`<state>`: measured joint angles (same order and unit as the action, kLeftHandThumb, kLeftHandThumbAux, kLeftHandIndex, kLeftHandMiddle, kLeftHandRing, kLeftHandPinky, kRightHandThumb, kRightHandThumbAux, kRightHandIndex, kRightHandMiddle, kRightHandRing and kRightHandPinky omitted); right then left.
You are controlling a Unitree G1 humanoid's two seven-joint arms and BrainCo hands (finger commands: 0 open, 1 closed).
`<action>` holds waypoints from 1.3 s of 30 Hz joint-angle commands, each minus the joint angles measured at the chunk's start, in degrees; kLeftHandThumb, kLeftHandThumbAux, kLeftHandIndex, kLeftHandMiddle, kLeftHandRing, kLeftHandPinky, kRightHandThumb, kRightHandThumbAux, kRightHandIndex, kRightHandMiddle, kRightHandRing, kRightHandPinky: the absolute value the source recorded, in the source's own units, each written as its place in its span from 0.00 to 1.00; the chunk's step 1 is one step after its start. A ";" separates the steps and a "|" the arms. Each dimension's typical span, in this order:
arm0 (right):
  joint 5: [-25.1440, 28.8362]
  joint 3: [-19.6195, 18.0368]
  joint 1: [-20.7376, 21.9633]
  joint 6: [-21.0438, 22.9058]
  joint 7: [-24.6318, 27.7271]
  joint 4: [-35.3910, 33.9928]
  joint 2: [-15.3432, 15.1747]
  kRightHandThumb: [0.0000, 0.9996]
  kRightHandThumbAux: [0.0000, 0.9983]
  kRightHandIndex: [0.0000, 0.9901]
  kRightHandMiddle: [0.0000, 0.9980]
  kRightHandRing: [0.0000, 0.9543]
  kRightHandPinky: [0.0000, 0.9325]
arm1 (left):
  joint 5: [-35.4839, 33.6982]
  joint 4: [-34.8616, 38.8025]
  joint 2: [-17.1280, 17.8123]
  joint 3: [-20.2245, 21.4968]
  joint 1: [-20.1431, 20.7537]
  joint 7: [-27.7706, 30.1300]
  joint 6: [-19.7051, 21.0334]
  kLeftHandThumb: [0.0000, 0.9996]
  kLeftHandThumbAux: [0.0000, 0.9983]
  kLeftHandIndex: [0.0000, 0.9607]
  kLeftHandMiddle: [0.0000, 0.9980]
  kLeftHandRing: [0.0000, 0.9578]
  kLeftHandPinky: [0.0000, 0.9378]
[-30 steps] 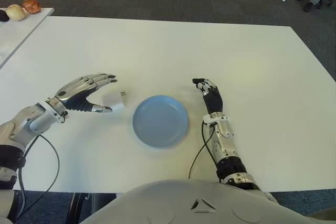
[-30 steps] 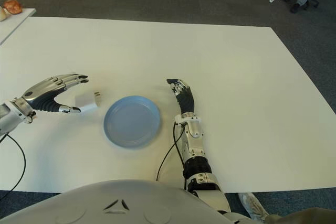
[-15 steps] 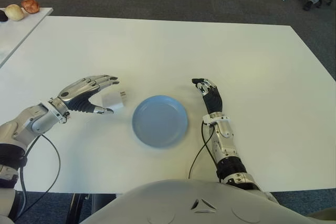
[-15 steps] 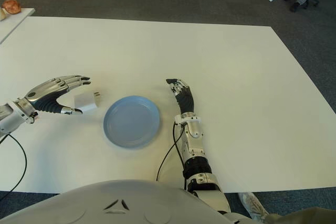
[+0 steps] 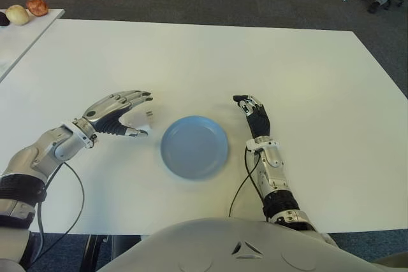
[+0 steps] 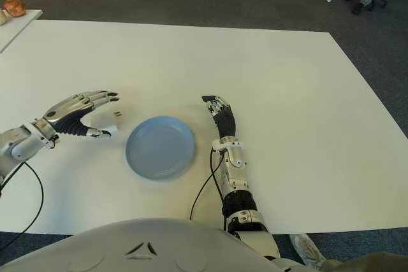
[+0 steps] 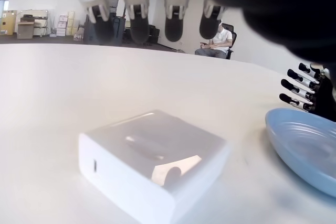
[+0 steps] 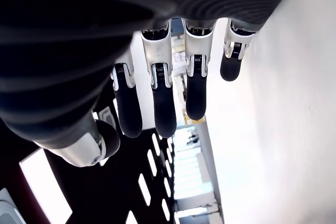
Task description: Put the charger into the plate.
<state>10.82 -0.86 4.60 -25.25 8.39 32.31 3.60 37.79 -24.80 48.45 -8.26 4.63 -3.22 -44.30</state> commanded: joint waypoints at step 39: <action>0.41 -0.67 -5.14 4.53 0.10 1.71 1.95 0.00 0.61 0.38 0.35 0.25 0.11 | 8.35 -2.23 -7.27 -8.12 3.33 -5.40 17.94 0.22 0.33 0.00 0.00 0.02 0.11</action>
<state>10.91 -1.16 4.09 -24.33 8.87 31.27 3.57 45.10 -25.84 41.05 -15.10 7.47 -7.57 -26.22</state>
